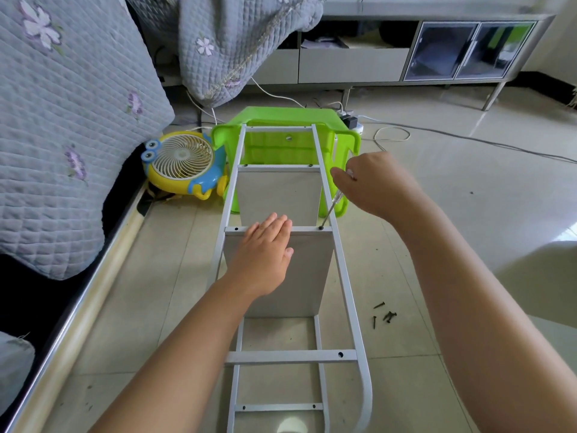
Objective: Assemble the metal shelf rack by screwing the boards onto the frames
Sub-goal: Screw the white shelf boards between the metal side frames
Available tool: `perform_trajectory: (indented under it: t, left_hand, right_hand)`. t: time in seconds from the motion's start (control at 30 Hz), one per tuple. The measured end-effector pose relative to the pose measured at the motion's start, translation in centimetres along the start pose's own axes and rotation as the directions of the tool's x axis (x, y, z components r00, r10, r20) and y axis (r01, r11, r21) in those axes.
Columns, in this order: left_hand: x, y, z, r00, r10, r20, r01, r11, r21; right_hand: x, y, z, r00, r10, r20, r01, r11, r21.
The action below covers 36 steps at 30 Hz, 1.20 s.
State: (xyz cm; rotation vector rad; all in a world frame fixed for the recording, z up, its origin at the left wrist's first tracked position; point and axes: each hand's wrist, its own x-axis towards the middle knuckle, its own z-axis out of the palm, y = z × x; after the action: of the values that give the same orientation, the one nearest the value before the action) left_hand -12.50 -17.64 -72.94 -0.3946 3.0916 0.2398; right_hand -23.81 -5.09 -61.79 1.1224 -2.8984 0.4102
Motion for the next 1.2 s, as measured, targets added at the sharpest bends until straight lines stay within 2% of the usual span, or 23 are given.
perform_trajectory:
  t: [0.1, 0.27, 0.53, 0.73, 0.87, 1.0, 1.1, 1.2]
  left_hand:
    - [0.0, 0.0, 0.1, 1.0, -0.009, 0.006, 0.009, 1.0, 0.01]
    - [0.0, 0.0, 0.4, 1.0, -0.015, -0.008, 0.016, 0.999, 0.031]
    - [-0.1, 0.2, 0.3, 1.0, -0.009, -0.021, 0.01, 0.999, 0.043]
    - [0.0, 0.1, 0.3, 1.0, -0.016, -0.013, 0.017, 0.999, 0.043]
    - [-0.1, 0.2, 0.3, 1.0, -0.021, -0.01, 0.021, 0.999, 0.049]
    - [-0.2, 0.3, 0.3, 1.0, -0.018, -0.013, 0.019, 0.999, 0.049]
    - [-0.3, 0.4, 0.2, 1.0, -0.02, -0.009, 0.02, 0.998, 0.054]
    - [-0.4, 0.4, 0.2, 1.0, -0.021, 0.0, 0.021, 0.998, 0.059]
  right_hand:
    - [0.1, 0.1, 0.1, 0.998, 0.056, 0.024, -0.056, 0.998, -0.004]
    - [-0.6, -0.2, 0.4, 0.997, -0.061, 0.047, 0.058, 0.996, 0.065]
    - [-0.2, 0.0, 0.4, 0.998, -0.024, -0.064, 0.03, 0.996, 0.084]
    - [-0.9, 0.4, 0.3, 0.984, -0.157, 0.085, 0.152, 0.986, 0.063]
    - [-0.9, 0.3, -0.1, 0.984, -0.152, 0.097, 0.144, 0.986, 0.081]
    - [-0.4, -0.1, -0.9, 0.984, -0.119, 0.135, 0.123, 0.992, -0.018]
    - [-0.2, -0.5, -0.5, 0.992, -0.075, 0.106, 0.085, 0.993, -0.088]
    - [-0.5, -0.7, -0.2, 0.995, -0.033, 0.09, 0.039, 0.997, -0.065]
